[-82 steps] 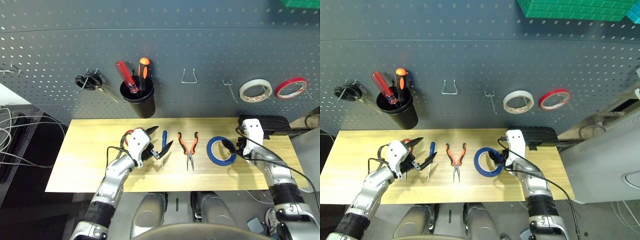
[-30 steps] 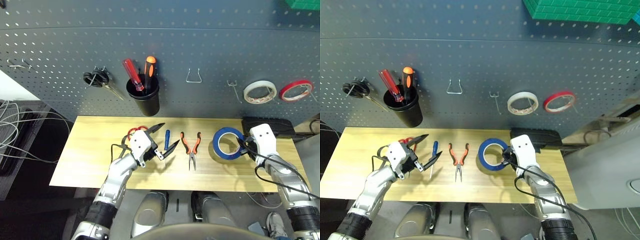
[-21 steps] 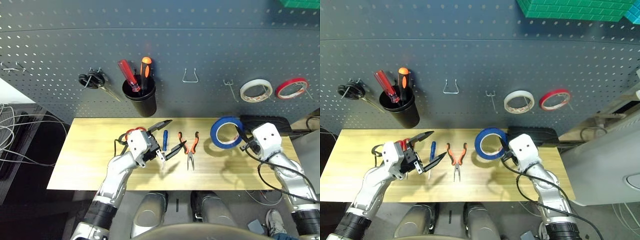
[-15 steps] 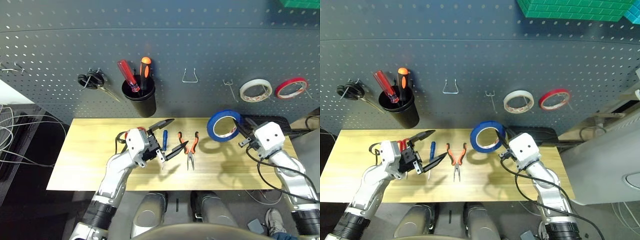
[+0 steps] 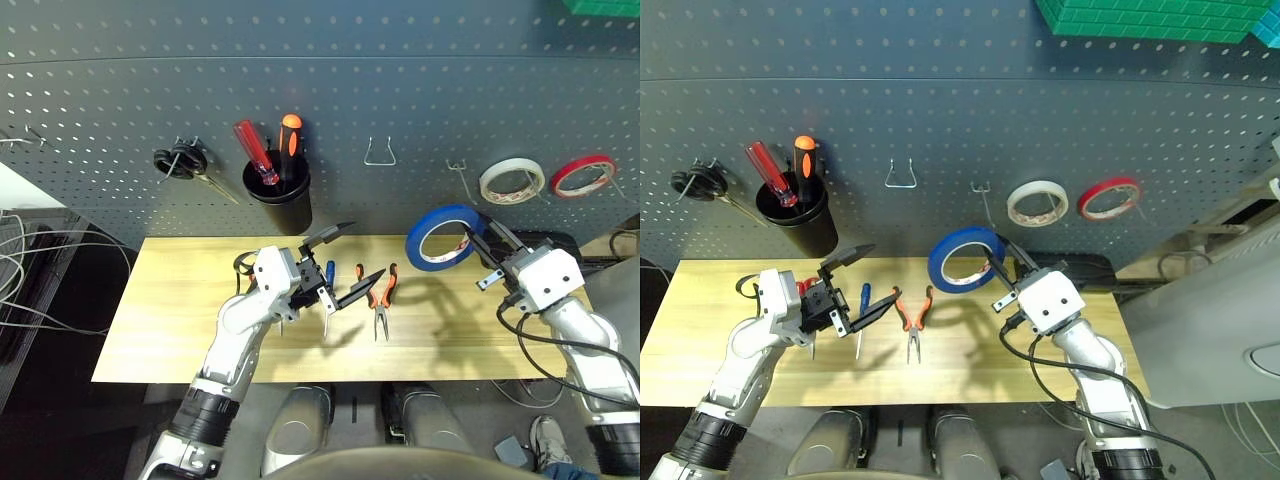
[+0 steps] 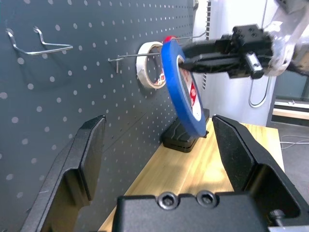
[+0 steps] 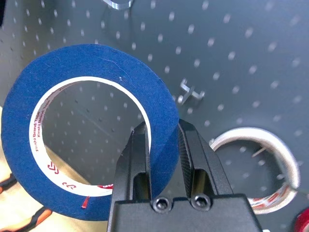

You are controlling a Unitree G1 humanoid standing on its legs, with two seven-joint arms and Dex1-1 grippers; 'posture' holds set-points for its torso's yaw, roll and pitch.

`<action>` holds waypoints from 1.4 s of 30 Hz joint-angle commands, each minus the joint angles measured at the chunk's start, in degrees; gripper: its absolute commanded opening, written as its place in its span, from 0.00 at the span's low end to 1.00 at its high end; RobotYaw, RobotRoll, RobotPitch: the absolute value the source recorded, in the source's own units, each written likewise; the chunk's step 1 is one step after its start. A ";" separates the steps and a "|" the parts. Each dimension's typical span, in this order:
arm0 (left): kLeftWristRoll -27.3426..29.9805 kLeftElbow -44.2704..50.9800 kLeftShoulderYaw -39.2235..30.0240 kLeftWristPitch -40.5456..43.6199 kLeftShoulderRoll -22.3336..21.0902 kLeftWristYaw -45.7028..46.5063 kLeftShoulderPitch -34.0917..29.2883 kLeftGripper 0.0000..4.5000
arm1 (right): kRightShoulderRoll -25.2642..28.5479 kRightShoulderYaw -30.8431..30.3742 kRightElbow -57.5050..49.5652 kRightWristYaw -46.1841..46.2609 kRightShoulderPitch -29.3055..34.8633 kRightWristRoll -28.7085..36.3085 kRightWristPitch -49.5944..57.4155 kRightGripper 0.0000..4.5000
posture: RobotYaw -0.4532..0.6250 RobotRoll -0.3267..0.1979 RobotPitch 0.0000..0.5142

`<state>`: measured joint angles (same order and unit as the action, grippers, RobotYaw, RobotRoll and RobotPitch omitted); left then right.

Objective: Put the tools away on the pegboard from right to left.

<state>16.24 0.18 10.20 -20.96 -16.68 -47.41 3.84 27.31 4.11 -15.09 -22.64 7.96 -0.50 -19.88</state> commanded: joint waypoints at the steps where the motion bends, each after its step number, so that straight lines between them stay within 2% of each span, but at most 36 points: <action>1: -0.60 0.51 0.71 -0.26 0.10 -0.03 -0.85 1.00 | 0.05 2.20 -4.19 0.92 2.80 -0.11 1.12 0.16 | 0.41 0.62 0.39; 5: -0.60 -0.05 0.84 -0.40 0.15 -0.24 -0.66 1.00 | -0.52 4.01 -6.88 2.47 3.53 -0.02 2.54 0.16 | 0.40 0.62 0.39; 10: -0.75 -1.89 0.98 -0.71 0.72 -0.51 0.55 1.00 | -1.78 5.98 -6.21 5.28 -0.16 -0.03 5.04 0.16 | 0.40 0.62 0.38; 19: -2.09 -3.04 0.41 -0.20 1.53 1.16 2.23 1.00 | -2.76 2.97 3.78 7.67 -8.93 -4.86 7.05 0.16 | 0.42 0.62 0.36; 27: -3.40 -3.02 0.89 -0.39 2.03 2.81 1.89 1.00 | -4.52 0.82 9.64 8.72 -12.83 -5.89 6.39 0.16 | 0.44 0.62 0.36; 29: -3.52 -2.66 0.96 -0.37 2.00 2.95 1.51 1.00 | -4.92 1.07 8.27 8.44 -11.51 -4.85 5.72 0.32 | 0.45 0.62 0.37; 30: -3.59 -2.52 0.97 -0.30 1.91 2.98 1.32 1.00 | -4.98 1.16 7.53 8.08 -10.56 -4.30 5.52 0.36 | 0.45 0.62 0.37; 38: -4.40 -3.32 1.06 -0.62 0.89 2.56 0.83 1.00 | -3.37 2.13 6.20 5.08 0.88 -1.80 0.39 0.97 | 0.44 0.62 0.39; 42: -5.34 -3.81 1.35 0.00 0.28 2.69 0.96 1.00 | -3.09 -1.39 6.80 0.25 6.23 0.69 5.92 0.99 | 0.45 0.62 0.40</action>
<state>12.19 -2.56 10.50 -21.27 -15.97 -44.49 5.53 23.90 4.79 -8.83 -19.90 12.51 -1.34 -16.95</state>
